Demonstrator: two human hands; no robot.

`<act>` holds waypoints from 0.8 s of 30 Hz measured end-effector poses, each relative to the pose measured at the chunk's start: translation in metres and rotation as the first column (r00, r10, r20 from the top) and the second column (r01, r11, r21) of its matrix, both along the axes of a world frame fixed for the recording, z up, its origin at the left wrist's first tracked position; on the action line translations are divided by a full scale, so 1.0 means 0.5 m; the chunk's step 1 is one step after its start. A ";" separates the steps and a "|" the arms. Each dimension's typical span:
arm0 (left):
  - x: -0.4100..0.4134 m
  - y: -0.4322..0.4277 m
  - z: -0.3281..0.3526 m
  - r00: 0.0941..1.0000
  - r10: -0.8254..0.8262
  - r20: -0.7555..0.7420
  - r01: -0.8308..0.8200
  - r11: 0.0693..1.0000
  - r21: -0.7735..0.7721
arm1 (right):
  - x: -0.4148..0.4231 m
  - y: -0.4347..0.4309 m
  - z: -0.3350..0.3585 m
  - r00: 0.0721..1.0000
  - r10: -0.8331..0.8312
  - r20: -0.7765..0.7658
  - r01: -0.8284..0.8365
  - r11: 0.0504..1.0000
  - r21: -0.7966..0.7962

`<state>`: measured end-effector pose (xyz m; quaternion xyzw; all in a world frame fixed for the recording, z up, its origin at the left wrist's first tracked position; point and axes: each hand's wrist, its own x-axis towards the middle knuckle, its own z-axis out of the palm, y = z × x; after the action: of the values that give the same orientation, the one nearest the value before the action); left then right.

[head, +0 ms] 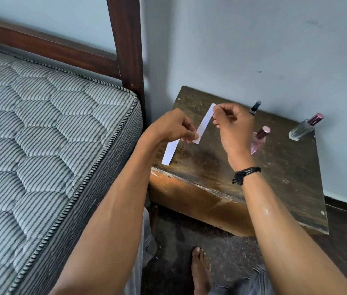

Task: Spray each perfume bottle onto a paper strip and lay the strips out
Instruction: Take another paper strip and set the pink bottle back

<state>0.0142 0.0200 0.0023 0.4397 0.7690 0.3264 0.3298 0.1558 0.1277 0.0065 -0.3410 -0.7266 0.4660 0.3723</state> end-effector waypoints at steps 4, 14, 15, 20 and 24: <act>-0.016 0.001 -0.010 0.996 0.088 0.008 -0.088 0.996 -0.026 | -0.037 0.016 -0.013 0.998 -0.025 0.056 0.028 0.999 -0.044; 0.033 0.058 -0.049 0.904 0.381 -0.197 -0.375 0.925 0.067 | -0.112 0.096 -0.058 0.982 0.044 0.183 -0.019 0.991 -0.135; 0.034 0.062 -0.054 0.897 0.391 -0.206 -0.385 0.920 0.071 | -0.115 0.104 -0.064 0.978 0.041 0.203 -0.015 0.991 -0.130; 0.017 0.066 -0.068 0.888 0.416 -0.195 -0.417 0.908 0.039 | -0.129 0.127 -0.081 0.959 0.037 0.282 -0.014 0.996 -0.085; 0.013 0.073 -0.070 0.887 0.406 -0.222 -0.404 0.913 0.054 | -0.144 0.141 -0.092 0.937 0.027 0.349 -0.018 0.999 -0.027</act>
<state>0.0209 0.0563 -0.0327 0.3052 0.8755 0.3376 0.1626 0.0840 0.1983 -0.0396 -0.4145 -0.7793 0.4109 0.2280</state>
